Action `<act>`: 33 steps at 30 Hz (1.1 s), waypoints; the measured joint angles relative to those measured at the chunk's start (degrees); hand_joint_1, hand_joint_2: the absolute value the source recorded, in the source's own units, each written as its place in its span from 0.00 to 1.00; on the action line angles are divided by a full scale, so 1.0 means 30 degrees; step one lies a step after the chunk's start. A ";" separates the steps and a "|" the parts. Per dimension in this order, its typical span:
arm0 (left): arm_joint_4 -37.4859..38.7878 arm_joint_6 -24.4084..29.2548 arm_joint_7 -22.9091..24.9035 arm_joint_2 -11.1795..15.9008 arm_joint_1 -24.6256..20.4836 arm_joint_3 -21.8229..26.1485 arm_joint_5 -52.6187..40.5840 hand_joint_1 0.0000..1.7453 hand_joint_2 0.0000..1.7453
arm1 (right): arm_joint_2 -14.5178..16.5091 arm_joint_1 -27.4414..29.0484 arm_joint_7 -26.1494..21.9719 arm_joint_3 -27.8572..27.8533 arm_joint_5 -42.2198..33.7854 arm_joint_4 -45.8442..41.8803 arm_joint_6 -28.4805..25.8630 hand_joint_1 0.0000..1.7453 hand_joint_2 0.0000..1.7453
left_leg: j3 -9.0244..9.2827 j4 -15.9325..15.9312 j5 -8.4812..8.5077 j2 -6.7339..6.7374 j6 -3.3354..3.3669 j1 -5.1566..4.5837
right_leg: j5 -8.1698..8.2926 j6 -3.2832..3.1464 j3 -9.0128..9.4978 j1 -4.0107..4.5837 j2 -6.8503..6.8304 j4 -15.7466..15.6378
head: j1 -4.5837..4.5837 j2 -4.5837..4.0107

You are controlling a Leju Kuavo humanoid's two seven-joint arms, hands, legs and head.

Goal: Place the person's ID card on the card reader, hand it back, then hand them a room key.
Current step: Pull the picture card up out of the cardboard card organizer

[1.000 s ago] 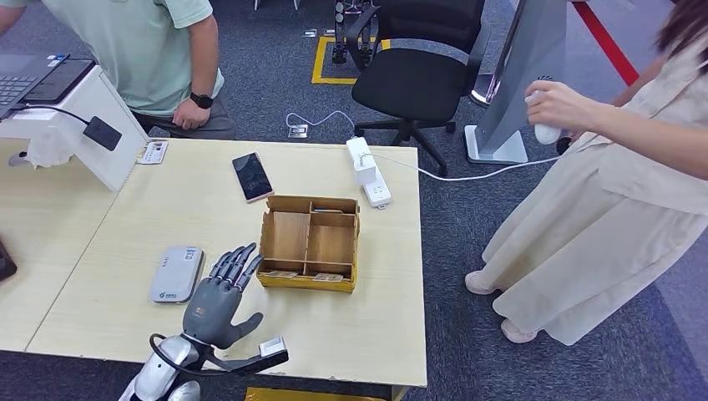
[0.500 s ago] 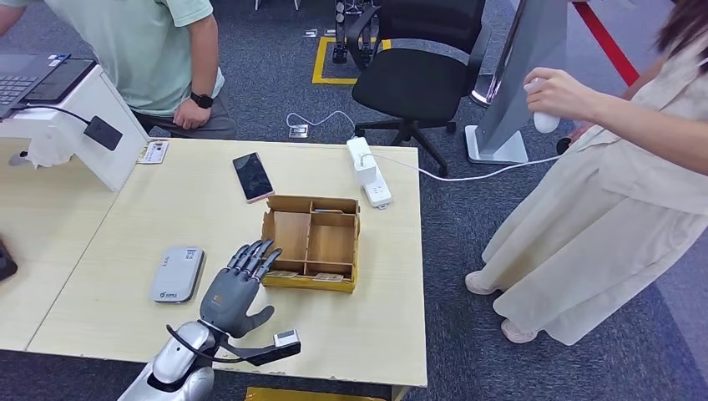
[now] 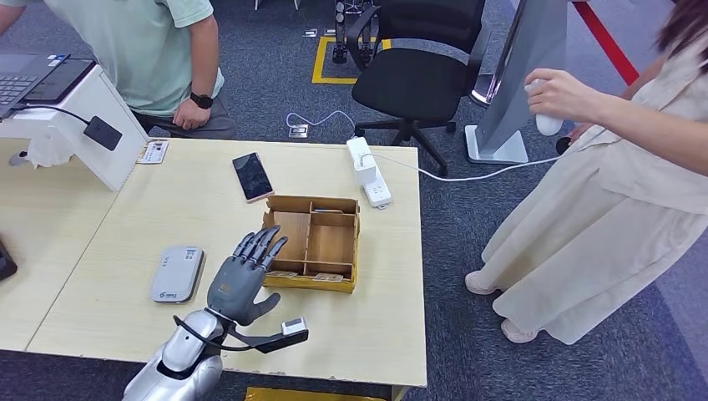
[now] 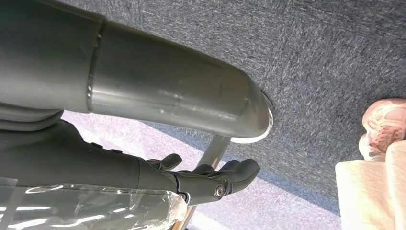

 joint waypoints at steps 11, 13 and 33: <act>-0.0193 0.0104 0.0421 0.0022 -0.0281 -0.0106 0.1025 0.00 1.00 | 0.0000 0.0019 0.0036 0.0015 -0.0295 0.0042 0.0000 0.00 0.00 | -0.0002 0.0000 -0.0001 -0.0001 0.0000 -0.0001 | -0.0001 0.0000 0.0000 0.0000 0.0000 0.0000 | -0.0002 0.0002; -0.0220 -0.0037 0.0411 0.0047 -0.0268 -0.0106 0.1093 0.00 1.00 | 0.0000 0.0019 0.0036 0.0018 -0.0313 0.0038 0.0000 0.00 0.00 | -0.0002 0.0000 -0.0001 -0.0001 0.0000 0.0000 | -0.0001 0.0000 0.0000 0.0000 0.0000 0.0000 | -0.0002 0.0000; -0.0049 -0.1530 0.0389 0.0231 -0.0269 -0.0687 0.1432 0.70 1.00 | 0.0000 0.0012 0.0014 0.0184 -0.0410 0.0035 0.0000 0.00 0.00 | -0.0003 0.0000 -0.0001 -0.0001 0.0000 -0.0001 | -0.0001 0.0000 0.0000 0.0000 0.0000 0.0000 | 0.0000 0.0000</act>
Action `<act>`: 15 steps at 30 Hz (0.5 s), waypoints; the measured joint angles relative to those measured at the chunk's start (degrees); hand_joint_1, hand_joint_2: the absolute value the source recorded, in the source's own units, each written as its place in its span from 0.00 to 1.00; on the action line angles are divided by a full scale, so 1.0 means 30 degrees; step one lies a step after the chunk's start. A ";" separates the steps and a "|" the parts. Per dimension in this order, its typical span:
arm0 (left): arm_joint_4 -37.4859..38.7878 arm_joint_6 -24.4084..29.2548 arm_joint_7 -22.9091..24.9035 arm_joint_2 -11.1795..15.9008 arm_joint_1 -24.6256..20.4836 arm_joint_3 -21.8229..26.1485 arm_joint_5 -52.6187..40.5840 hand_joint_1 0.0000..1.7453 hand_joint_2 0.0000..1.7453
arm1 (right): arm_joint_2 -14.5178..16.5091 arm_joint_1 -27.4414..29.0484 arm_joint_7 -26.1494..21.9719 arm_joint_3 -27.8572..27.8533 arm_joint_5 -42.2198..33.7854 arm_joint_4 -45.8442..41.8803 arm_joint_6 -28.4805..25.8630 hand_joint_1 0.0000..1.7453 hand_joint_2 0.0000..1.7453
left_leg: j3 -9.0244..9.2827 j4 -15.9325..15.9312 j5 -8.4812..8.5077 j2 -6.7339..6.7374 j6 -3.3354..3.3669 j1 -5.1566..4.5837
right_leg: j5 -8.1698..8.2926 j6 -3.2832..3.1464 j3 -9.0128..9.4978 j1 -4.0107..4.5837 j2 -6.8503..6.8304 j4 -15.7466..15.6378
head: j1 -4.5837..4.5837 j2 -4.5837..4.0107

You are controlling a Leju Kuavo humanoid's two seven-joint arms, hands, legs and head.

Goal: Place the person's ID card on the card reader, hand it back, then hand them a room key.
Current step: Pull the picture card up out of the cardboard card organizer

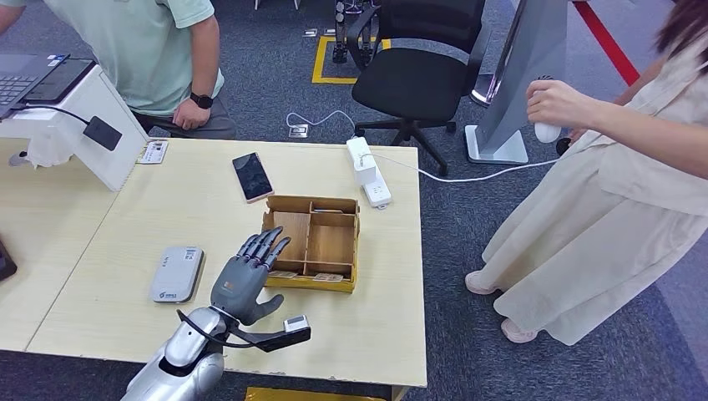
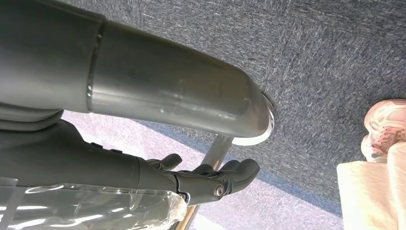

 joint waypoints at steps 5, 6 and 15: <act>0.0071 0.0097 -0.0275 0.0115 0.0035 -0.0204 0.0115 1.00 1.00 | 0.0000 0.0001 0.0007 0.0046 -0.0009 0.0000 0.0000 0.00 0.00 | 0.0000 0.0000 0.0000 0.0000 0.0000 0.0000 | 0.0000 0.0000 0.0000 0.0000 0.0000 0.0000 | 0.0000 0.0000; 0.0071 0.0117 -0.0275 0.0120 0.0036 -0.0211 0.0135 1.00 1.00 | 0.0000 0.0001 0.0007 0.0069 -0.0002 0.0000 0.0000 0.00 0.00 | 0.0000 0.0000 0.0000 0.0000 0.0000 0.0000 | 0.0000 0.0000 0.0000 0.0000 0.0000 0.0000 | 0.0000 0.0000; 0.0071 0.0712 -0.0282 0.0120 -0.0006 -0.0217 -0.0109 1.00 1.00 | 0.0000 -0.0007 0.0000 0.0184 -0.0035 0.0000 0.0000 0.00 0.00 | -0.0001 0.0000 0.0000 0.0000 0.0000 -0.0001 | 0.0000 0.0000 0.0000 0.0000 0.0001 0.0000 | 0.0000 0.0002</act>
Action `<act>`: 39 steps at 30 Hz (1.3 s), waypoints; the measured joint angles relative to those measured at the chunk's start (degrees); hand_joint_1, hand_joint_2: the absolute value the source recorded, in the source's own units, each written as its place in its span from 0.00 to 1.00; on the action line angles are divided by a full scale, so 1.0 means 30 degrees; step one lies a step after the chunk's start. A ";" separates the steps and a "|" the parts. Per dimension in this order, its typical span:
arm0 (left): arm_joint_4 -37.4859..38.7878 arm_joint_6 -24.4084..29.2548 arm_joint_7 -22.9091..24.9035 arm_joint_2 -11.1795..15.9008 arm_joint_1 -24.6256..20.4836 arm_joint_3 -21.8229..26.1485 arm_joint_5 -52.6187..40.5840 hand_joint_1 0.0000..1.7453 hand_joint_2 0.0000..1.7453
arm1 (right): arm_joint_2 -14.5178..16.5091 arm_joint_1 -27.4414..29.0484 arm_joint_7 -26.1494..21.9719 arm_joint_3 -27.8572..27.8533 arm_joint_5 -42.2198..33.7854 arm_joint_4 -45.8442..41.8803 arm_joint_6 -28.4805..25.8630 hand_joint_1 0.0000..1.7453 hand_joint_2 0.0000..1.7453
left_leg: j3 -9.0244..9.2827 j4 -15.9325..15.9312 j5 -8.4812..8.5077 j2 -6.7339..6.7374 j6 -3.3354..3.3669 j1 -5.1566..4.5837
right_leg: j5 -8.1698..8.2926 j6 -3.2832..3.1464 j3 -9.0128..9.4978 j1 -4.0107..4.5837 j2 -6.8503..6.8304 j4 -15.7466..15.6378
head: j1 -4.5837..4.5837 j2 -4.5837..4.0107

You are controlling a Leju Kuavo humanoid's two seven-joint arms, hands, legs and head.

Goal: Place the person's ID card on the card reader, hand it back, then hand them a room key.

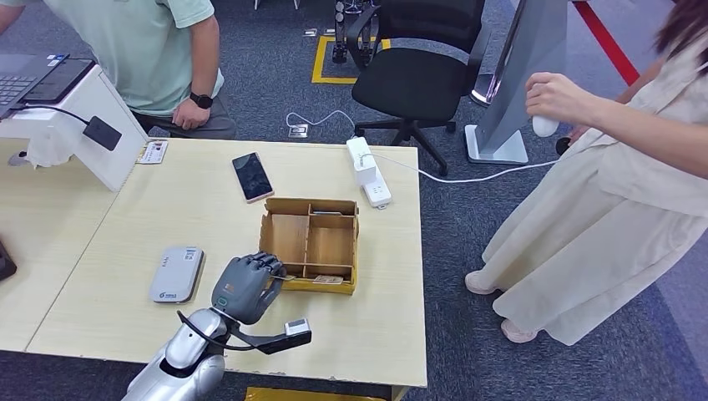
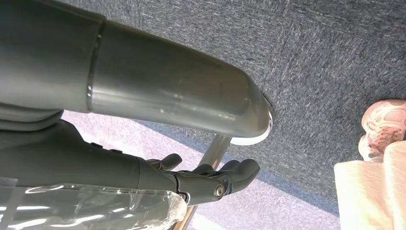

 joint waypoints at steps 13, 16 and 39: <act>-0.0004 0.0855 0.0000 -0.0022 -0.0043 -0.0004 -0.0213 1.00 1.00 | 0.0000 0.0009 0.0284 0.0020 0.0100 0.0000 0.0000 0.00 0.00 | 0.0001 0.0000 0.0000 0.0000 0.0000 0.0000 | 0.0000 0.0000 -0.0001 0.0000 0.0000 0.0000 | 0.0000 -0.0004; -0.0018 0.1105 0.0000 -0.0022 -0.0135 -0.0004 0.0016 1.00 1.00 | 0.0000 0.0033 0.0437 0.0067 0.0238 0.0000 0.0000 0.00 0.00 | 0.0002 0.0000 0.0001 0.0000 0.0000 0.0000 | 0.0000 0.0000 -0.0001 0.0000 0.0000 0.0000 | 0.0000 -0.0005; -0.1319 0.1590 -0.0370 -0.0392 -0.3710 0.1637 0.3468 1.00 1.00 | -0.0175 0.0121 0.0949 0.0601 0.0514 0.0015 0.0000 0.00 0.00 | 0.0000 0.0003 0.0002 -0.0001 -0.0001 -0.0001 | 0.0005 -0.0003 0.0000 0.0000 0.0000 0.0001 | -0.0002 -0.0004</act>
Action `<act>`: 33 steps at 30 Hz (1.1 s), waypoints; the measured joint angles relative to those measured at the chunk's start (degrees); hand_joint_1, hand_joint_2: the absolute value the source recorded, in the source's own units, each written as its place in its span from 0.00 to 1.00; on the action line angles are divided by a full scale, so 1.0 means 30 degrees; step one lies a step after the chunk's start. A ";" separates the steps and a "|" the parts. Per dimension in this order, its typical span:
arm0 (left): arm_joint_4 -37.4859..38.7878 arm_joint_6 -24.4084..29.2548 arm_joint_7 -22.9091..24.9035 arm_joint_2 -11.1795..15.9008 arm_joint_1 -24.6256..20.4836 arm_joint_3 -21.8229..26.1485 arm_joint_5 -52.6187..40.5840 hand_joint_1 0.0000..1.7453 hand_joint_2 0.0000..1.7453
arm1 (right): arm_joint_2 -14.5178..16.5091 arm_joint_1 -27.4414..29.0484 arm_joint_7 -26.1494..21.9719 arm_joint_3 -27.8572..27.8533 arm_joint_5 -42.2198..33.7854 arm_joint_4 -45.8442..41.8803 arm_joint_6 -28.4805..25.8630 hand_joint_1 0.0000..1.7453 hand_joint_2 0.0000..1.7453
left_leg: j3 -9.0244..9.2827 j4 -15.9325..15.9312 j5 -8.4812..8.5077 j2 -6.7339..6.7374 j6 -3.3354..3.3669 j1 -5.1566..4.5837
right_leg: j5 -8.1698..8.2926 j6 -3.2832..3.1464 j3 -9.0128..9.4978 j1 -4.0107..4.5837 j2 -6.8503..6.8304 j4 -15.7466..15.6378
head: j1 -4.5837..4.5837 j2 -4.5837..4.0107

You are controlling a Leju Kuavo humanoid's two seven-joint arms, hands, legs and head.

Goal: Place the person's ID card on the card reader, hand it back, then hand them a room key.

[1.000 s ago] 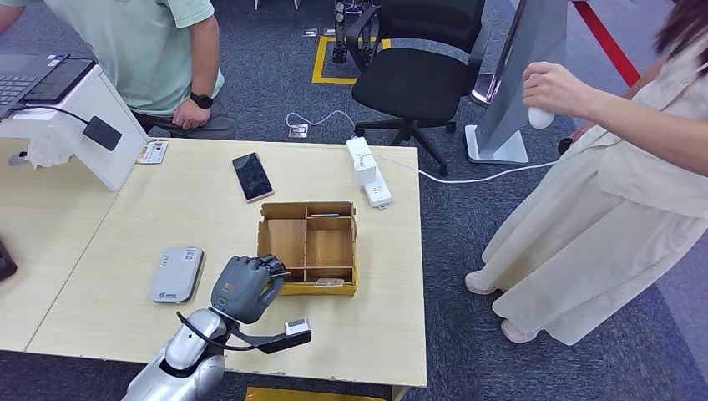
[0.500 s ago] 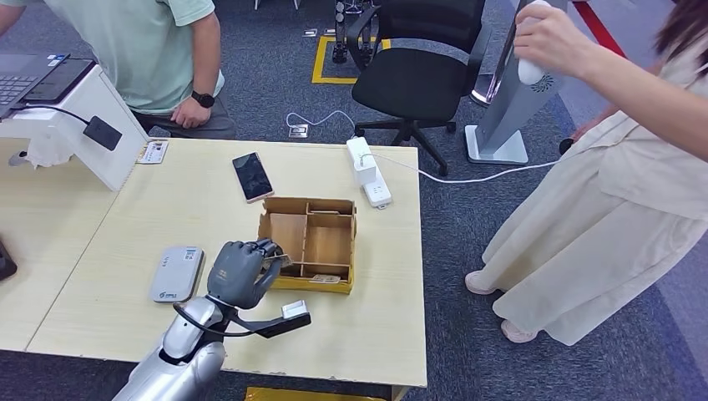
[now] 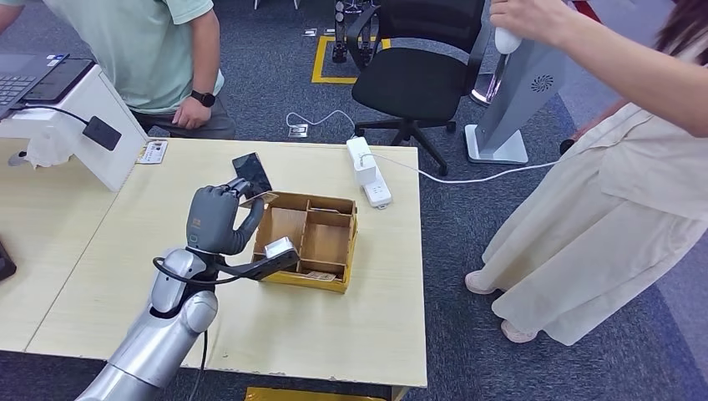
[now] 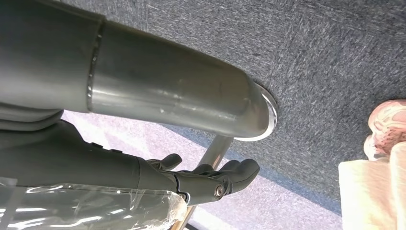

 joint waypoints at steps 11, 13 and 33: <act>0.0620 0.0073 0.0195 -0.0333 -0.1574 0.0437 0.0306 1.00 1.00 | -0.0025 -0.0065 0.0206 0.0406 0.0049 0.0066 0.0000 0.00 0.00 | 0.0000 0.0000 0.0002 0.0000 -0.0001 0.0001 | 0.0004 -0.0003 -0.0001 0.0001 -0.0001 0.0001 | 0.0002 0.0002; 0.0995 0.0274 0.0335 -0.0488 -0.2017 0.0612 0.0514 1.00 1.00 | -0.0031 -0.0100 0.0277 0.0521 0.0060 0.0124 0.0000 0.00 0.00 | 0.0001 0.0001 0.0004 0.0001 -0.0002 0.0001 | 0.0008 -0.0007 -0.0001 0.0001 0.0001 0.0002 | 0.0002 0.0002; 0.5687 0.3648 0.1528 -0.2186 -0.6037 0.2676 0.0306 1.00 1.00 | -0.0040 -0.0336 0.0616 0.1546 -0.0359 0.0488 0.0000 0.00 0.00 | -0.0003 0.0006 0.0003 0.0000 -0.0002 0.0001 | 0.0008 -0.0007 -0.0002 0.0001 0.0002 0.0002 | 0.0000 0.0000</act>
